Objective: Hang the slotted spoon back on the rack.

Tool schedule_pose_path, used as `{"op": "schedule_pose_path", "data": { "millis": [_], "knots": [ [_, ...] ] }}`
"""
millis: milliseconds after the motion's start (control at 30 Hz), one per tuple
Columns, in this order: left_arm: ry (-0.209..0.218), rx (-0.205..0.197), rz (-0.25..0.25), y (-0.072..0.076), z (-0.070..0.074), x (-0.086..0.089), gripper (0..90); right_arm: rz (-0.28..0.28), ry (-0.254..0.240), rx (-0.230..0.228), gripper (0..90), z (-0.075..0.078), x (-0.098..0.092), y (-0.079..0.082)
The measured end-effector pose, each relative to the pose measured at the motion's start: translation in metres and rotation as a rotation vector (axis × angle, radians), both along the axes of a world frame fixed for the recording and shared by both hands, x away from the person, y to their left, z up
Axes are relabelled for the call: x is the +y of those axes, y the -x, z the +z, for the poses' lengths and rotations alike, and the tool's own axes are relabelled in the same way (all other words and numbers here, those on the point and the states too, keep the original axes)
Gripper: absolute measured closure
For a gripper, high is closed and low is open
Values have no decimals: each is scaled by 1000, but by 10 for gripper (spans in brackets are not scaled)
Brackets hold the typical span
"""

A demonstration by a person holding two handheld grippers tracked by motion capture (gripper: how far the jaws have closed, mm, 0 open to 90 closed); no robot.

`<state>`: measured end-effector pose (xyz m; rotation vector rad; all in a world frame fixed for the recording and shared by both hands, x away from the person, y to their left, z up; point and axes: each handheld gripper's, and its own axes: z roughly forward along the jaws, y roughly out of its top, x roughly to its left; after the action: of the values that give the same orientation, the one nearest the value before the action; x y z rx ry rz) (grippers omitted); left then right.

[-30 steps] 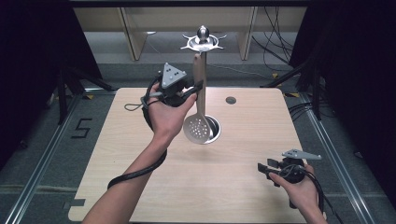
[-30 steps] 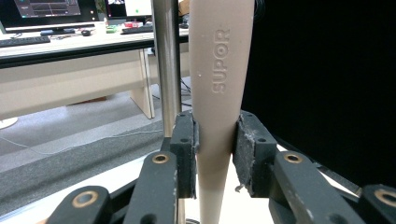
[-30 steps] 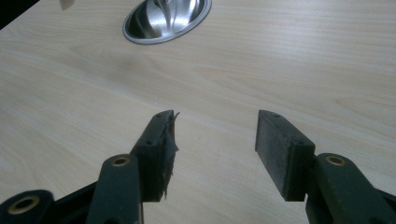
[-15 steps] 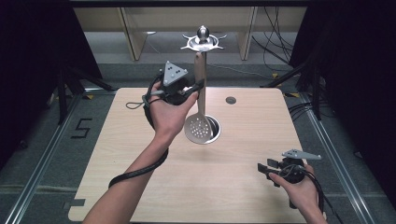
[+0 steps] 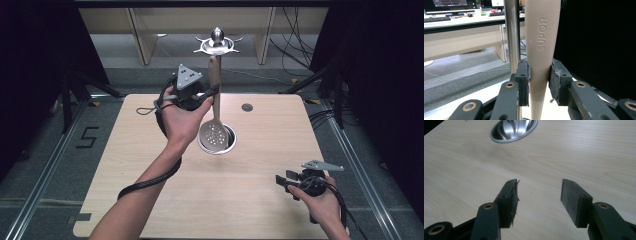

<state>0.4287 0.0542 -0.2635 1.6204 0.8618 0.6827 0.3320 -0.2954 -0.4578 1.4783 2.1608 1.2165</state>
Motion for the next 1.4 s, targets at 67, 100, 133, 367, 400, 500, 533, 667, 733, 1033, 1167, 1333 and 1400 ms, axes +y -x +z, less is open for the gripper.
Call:
{"op": "schedule_pose_path", "data": {
  "millis": [67,100,133,367,400,500,533,667,733,1033,1167,1333,1400],
  "knots": [
    [3,-1,1,0,0,0,698,-4,12,3,480,1,0,0],
    [0,0,1,0,0,0,698,-6,19,3,479,1,-1,1],
    [0,1,2,1,0,-1,698,-4,11,3,479,1,0,0],
    [3,7,7,0,0,-1,698,-2,9,11,479,1,0,0],
    [3,9,8,0,-1,-1,698,-1,10,9,479,1,0,0],
    [2,9,6,-1,-1,-2,698,-14,-10,38,479,1,2,2],
    [3,10,6,-1,-1,-2,698,-18,-18,45,479,1,3,2],
    [2,10,9,-2,-2,-2,698,-2,10,13,479,1,0,0],
    [0,13,7,-3,-2,-3,698,-1,10,12,479,1,0,0],
    [0,10,8,-3,-2,-3,698,0,11,12,479,1,0,0],
    [7,4,6,-3,-4,-3,697,0,12,13,479,1,1,1],
    [10,-8,2,-2,-5,-2,695,1,9,15,478,1,1,1],
    [13,-15,2,-1,-7,-1,694,2,9,14,478,1,1,1]
  ]
}}
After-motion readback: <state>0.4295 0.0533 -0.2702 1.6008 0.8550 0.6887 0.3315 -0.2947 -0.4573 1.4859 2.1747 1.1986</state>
